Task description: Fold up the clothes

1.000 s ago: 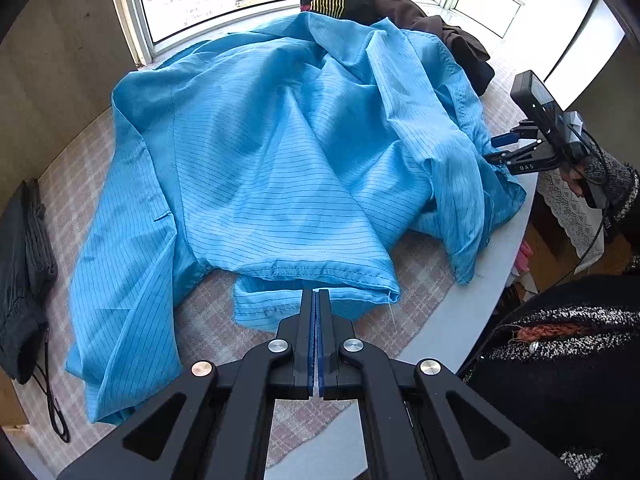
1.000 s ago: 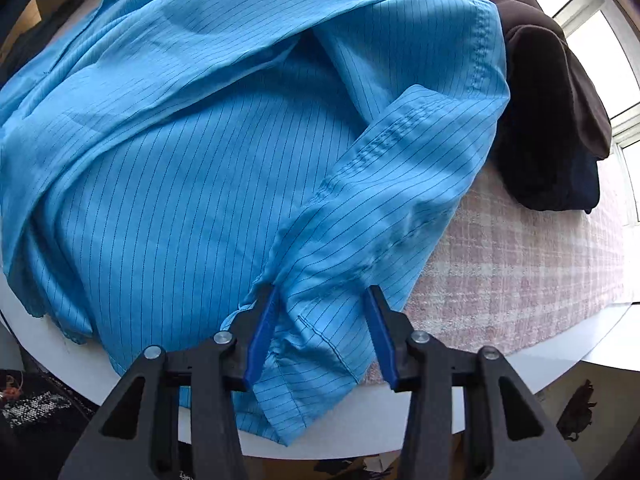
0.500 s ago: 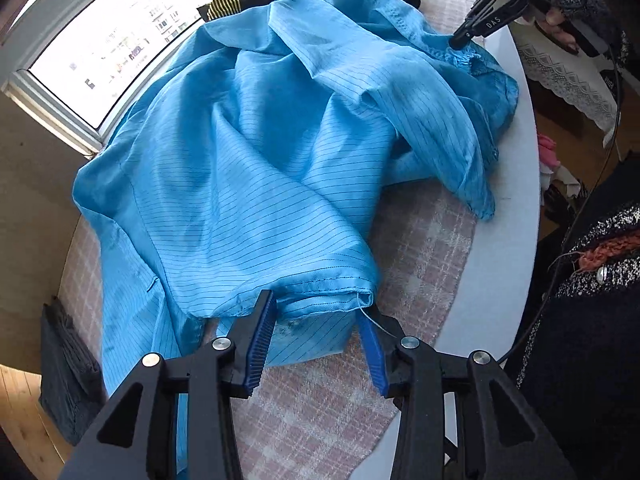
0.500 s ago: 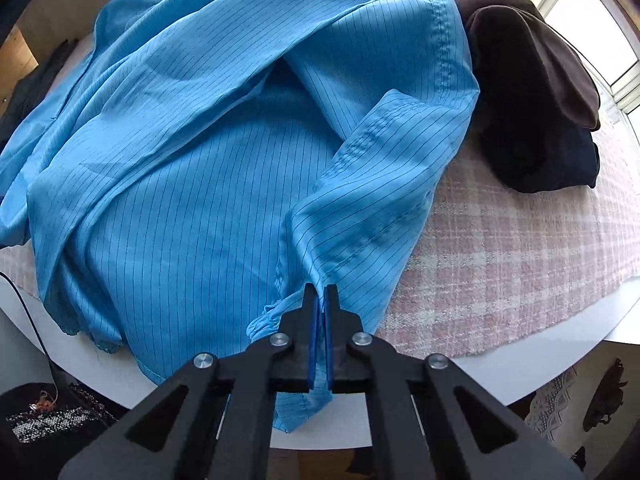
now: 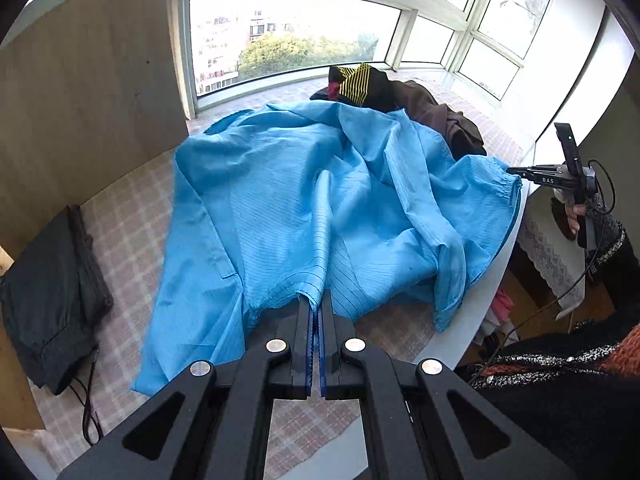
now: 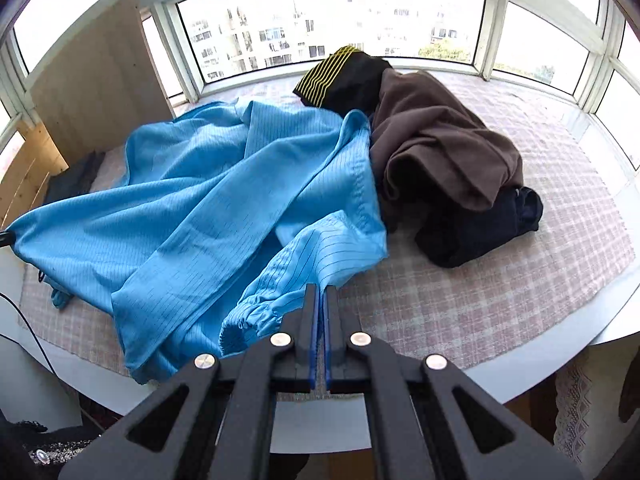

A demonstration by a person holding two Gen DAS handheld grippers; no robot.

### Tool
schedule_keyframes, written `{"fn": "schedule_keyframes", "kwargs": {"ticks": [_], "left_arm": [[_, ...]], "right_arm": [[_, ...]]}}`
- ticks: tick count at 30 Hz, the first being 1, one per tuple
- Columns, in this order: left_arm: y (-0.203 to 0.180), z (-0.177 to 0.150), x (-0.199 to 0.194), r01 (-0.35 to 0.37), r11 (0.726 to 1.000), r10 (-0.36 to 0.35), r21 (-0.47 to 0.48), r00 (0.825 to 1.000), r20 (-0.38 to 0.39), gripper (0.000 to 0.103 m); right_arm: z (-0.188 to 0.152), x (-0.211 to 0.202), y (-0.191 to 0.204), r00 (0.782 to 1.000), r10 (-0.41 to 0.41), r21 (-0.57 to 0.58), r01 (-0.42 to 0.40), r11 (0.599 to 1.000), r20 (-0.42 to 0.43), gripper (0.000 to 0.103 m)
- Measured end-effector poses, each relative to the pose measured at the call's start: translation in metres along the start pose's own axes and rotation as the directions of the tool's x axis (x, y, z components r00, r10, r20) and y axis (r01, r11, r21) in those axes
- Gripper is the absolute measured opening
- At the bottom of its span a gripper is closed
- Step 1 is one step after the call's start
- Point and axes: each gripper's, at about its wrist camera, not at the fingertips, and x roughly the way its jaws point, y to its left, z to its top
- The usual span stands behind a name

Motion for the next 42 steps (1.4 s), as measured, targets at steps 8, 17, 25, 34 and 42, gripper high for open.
{"fn": "schedule_keyframes", "kwargs": {"ticks": [8, 17, 25, 34, 42], "left_arm": [[0.069, 0.033, 0.067, -0.297, 0.954, 0.293, -0.027, 0.951, -0.101, 0.012], [0.044, -0.058, 0.097, -0.152, 0.980, 0.112, -0.132, 0.955, -0.275, 0.041], [-0.002, -0.113, 0.136, -0.041, 0.963, -0.058, -0.268, 0.934, -0.353, 0.041], [-0.022, -0.104, 0.183, -0.093, 0.970, -0.004, -0.226, 0.919, -0.395, 0.012], [-0.030, -0.097, 0.166, -0.086, 0.974, 0.003, -0.211, 0.930, -0.369, 0.007]], "right_arm": [[0.037, 0.058, -0.039, 0.983, -0.150, 0.005, 0.152, 0.988, -0.107, 0.002], [-0.016, 0.099, -0.054, 0.955, -0.071, 0.051, 0.090, 0.995, -0.290, 0.003], [-0.024, 0.102, -0.057, 0.949, -0.085, 0.054, 0.106, 0.993, -0.304, 0.022], [-0.023, 0.080, -0.054, 0.953, -0.068, 0.011, 0.075, 0.997, -0.294, 0.033], [-0.016, 0.077, -0.040, 0.954, -0.058, -0.017, 0.055, 0.998, -0.293, 0.050]]}}
